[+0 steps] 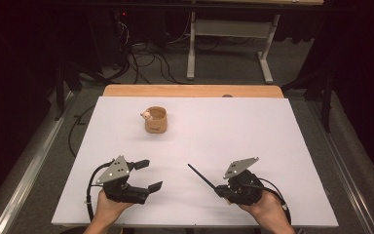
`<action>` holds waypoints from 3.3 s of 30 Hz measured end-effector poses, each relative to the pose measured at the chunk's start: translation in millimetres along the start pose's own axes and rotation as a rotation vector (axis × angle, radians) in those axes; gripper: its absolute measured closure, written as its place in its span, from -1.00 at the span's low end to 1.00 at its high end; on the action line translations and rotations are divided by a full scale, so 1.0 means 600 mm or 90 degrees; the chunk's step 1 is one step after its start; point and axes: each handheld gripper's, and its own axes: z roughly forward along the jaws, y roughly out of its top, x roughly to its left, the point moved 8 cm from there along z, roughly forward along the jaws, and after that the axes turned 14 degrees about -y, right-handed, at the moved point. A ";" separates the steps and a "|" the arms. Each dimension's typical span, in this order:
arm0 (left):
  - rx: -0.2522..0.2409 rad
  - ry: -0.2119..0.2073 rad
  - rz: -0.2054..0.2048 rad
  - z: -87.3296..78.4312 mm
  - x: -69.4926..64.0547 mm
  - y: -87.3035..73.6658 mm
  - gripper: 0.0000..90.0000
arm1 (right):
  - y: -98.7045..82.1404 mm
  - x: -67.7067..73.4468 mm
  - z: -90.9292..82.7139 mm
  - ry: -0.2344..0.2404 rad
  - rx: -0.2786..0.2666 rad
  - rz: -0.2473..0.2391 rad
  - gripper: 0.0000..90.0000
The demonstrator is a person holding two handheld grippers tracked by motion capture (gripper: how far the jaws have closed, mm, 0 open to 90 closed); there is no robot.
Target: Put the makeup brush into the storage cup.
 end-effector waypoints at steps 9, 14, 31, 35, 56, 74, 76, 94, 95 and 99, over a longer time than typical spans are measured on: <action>0.007 -0.027 0.008 0.009 -0.011 0.012 -0.58 | 0.002 0.008 0.005 0.009 0.001 -0.010 0.91; 0.012 -0.046 0.016 0.015 -0.018 0.024 -0.58 | 0.005 0.011 0.006 0.014 0.000 -0.021 0.90; 0.056 -0.119 0.036 0.075 -0.027 0.059 -0.48 | 0.007 0.016 -0.003 0.028 -0.015 -0.038 0.91; 0.059 -0.126 0.035 0.081 -0.026 0.060 -0.45 | 0.007 0.016 -0.005 0.030 -0.017 -0.041 0.91; 0.106 -0.176 0.033 0.101 -0.028 0.044 0.00 | 0.015 0.033 -0.001 0.052 -0.023 -0.073 0.91; 0.127 -0.212 0.034 0.103 -0.035 0.039 0.40 | 0.022 0.043 -0.006 0.062 -0.040 -0.102 0.90; 0.124 -0.216 0.032 0.102 -0.035 0.040 0.44 | 0.023 0.043 -0.006 0.064 -0.046 -0.107 0.90; 0.132 -0.243 0.036 0.097 -0.041 0.042 0.61 | 0.023 0.043 -0.003 0.059 -0.054 -0.134 0.90; 0.131 -0.247 0.036 0.097 -0.042 0.043 0.63 | 0.022 0.043 -0.002 0.060 -0.053 -0.135 0.89; 0.124 -0.270 0.033 0.094 -0.047 0.047 0.72 | 0.022 0.043 -0.001 0.057 -0.056 -0.141 0.88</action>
